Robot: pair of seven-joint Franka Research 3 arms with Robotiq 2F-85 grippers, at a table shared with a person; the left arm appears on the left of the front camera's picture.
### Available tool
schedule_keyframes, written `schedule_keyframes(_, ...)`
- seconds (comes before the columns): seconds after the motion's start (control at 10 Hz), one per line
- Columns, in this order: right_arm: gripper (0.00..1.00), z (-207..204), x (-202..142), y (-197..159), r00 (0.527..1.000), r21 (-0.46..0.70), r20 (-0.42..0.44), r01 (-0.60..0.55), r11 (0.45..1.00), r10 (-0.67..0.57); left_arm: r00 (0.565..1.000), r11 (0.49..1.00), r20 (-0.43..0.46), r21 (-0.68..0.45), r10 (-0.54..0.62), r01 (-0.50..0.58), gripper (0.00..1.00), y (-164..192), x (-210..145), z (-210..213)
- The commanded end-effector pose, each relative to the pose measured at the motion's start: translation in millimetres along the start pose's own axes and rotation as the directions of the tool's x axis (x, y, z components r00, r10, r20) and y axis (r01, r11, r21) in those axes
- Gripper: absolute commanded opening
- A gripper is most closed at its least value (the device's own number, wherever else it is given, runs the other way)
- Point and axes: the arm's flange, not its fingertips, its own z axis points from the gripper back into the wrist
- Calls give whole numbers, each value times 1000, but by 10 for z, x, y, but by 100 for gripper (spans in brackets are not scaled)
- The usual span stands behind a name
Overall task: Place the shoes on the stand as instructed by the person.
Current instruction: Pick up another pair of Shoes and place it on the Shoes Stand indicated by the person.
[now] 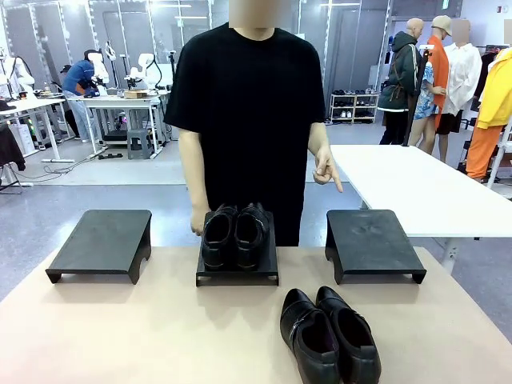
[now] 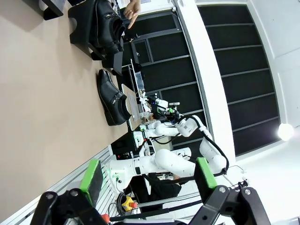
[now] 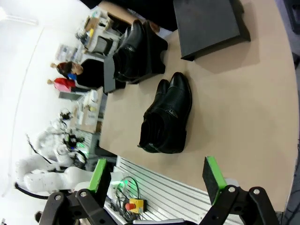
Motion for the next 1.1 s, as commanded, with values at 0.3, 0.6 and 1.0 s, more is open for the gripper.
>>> schedule_keyframes(0.3,100,-953,261,1280,947,-234,-302,-186,954,110,1000,1000,3,-11,-7,7,100,-11,-4,8)
schedule_keyframes(0.6,100,-1739,130,1669,881,-294,-446,-309,904,156,1000,1000,3,-11,-7,7,100,-11,-4,8)
schedule_keyframes(1.0,100,-2631,-263,1860,870,-440,-477,-362,822,127,1000,1000,3,-11,-7,7,100,-11,-4,8)
